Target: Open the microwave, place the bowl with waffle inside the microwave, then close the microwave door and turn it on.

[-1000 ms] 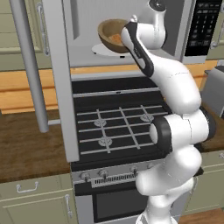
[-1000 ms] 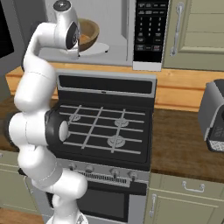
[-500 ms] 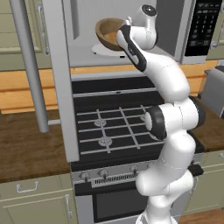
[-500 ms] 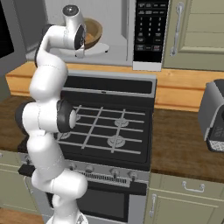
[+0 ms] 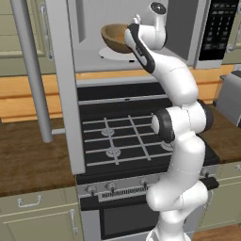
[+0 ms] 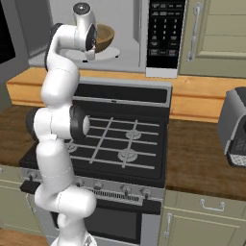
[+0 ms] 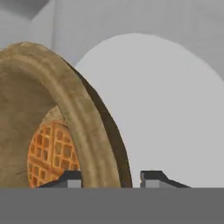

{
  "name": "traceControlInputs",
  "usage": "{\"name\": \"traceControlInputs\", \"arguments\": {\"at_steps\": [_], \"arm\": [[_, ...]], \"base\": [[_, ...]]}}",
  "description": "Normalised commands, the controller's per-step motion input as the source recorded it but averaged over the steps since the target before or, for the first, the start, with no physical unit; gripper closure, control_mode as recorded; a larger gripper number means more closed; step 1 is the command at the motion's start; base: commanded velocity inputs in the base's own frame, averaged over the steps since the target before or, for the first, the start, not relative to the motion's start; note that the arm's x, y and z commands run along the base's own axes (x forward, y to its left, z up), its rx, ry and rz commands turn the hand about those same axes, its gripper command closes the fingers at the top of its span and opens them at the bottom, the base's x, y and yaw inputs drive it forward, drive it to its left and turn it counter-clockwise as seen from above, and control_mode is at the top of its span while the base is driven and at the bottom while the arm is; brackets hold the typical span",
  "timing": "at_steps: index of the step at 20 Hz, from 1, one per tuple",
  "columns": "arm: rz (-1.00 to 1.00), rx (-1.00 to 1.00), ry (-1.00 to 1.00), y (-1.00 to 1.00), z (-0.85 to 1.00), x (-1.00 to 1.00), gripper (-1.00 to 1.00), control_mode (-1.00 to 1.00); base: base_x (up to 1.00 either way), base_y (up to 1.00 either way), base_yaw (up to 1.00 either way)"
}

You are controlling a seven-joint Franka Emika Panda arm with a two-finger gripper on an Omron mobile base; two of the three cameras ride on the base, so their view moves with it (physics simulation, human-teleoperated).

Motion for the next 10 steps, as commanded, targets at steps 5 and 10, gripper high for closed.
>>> {"name": "traceControlInputs", "arguments": {"at_steps": [5,10], "arm": [[0.00,0.05,-0.26,0.00,0.00,-0.02,-1.00,-1.00],[-0.05,0.08,-0.50,-0.18,0.04,-0.84,-1.00,-1.00]], "base": [[0.00,0.00,0.00],[0.00,0.00,0.00]]}}
